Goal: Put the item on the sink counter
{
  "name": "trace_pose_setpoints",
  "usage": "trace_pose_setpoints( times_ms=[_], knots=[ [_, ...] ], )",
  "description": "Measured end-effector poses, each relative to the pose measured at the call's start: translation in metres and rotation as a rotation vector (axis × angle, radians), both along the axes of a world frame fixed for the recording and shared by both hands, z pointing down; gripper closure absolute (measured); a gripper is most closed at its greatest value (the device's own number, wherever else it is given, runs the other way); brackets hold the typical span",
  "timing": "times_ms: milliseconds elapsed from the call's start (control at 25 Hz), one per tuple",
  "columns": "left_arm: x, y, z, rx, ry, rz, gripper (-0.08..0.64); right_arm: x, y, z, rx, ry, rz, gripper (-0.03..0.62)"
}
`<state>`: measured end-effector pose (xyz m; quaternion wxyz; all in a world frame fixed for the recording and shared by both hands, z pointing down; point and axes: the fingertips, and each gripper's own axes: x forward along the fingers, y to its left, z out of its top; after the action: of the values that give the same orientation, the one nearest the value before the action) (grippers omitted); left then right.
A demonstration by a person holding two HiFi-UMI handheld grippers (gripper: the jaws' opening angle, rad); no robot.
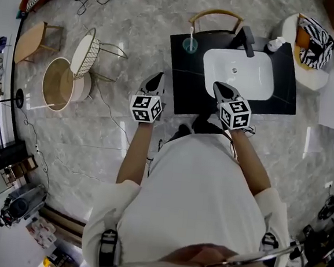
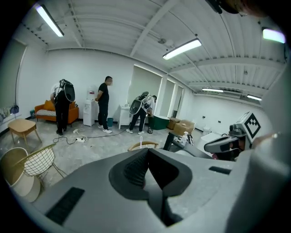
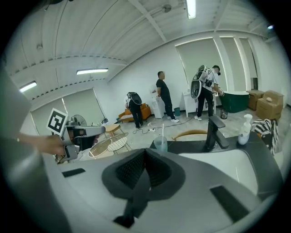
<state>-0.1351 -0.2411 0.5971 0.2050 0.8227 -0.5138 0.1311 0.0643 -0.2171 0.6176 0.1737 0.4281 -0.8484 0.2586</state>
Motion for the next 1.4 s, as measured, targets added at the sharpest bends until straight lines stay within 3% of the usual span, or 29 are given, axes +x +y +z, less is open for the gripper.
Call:
trace_pose_setpoints(
  times_ms=[360,680,1120,1400],
  knots=[
    [-0.015,0.073,-0.018,0.008,0.097,0.035,0.555,-0.015,0.050,-0.031,0.077,0.049,0.005,0.586],
    [-0.013,0.119,-0.030,0.029,0.114,0.100,0.555,-0.005,0.092,-0.061,0.140,0.060,0.056,0.586],
    [-0.002,0.144,-0.056,0.090,0.120,0.027,0.555,0.013,0.107,-0.085,0.226,0.052,-0.009,0.586],
    [0.015,0.146,-0.063,0.094,0.120,-0.010,0.555,0.032,0.098,-0.096,0.232,0.035,-0.040,0.588]
  ],
)
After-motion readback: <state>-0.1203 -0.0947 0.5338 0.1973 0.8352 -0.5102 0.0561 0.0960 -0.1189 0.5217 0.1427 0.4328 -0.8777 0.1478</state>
